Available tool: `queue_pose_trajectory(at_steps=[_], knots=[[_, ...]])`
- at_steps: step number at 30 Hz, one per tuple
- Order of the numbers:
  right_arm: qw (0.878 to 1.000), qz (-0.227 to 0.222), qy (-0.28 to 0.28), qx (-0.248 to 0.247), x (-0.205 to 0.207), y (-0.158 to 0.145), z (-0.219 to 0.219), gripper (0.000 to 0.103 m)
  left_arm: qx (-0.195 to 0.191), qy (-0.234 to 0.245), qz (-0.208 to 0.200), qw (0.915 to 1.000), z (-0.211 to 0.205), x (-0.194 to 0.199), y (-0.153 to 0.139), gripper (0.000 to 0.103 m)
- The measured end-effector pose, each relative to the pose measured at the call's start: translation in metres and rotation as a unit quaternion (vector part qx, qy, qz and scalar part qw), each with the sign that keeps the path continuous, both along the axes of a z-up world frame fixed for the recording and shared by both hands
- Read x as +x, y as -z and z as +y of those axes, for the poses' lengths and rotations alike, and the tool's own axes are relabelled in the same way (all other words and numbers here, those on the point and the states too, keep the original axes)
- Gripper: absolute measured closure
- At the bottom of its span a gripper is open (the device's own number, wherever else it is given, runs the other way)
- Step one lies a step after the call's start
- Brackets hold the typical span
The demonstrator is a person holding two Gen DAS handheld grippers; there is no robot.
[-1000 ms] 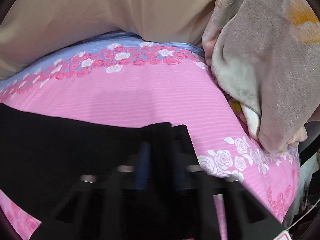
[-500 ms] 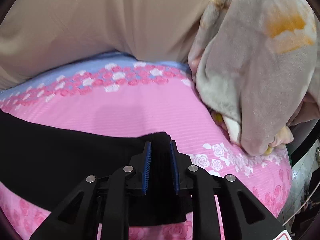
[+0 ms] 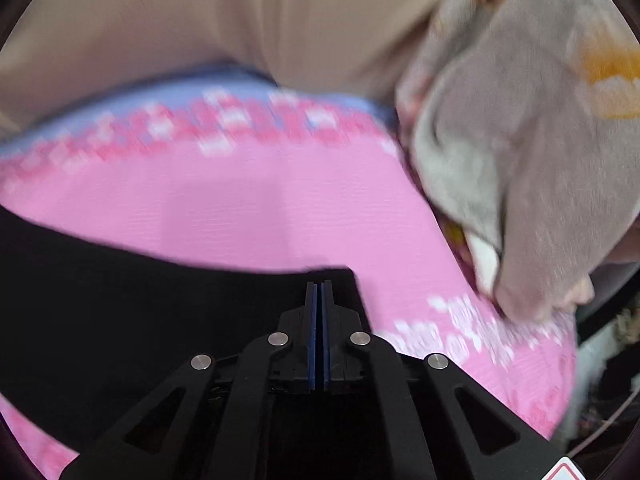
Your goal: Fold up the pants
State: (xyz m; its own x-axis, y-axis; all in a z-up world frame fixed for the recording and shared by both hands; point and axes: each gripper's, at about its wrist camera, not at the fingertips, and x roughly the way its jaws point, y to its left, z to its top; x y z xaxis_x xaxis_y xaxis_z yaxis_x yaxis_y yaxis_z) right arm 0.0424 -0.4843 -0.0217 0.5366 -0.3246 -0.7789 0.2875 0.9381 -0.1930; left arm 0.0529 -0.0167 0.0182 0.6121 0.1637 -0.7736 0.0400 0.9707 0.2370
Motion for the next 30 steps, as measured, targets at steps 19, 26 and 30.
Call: queue_pose_trajectory(at_steps=[19, 26, 30], knots=[[0.981, -0.052, 0.081, 0.165, -0.083, -0.007, -0.029, 0.052, 0.0, -0.024, -0.016, 0.9996, 0.026, -0.024, -0.001, 0.023], [0.987, -0.064, 0.057, 0.137, -0.065, -0.027, 0.011, 0.084, -0.008, -0.048, -0.016, 0.9987, 0.059, -0.024, -0.001, 0.022], [0.987, -0.097, -0.004, 0.125, -0.051, -0.061, 0.074, 0.084, -0.017, -0.058, -0.019, 0.998, 0.076, -0.023, -0.002, 0.022]])
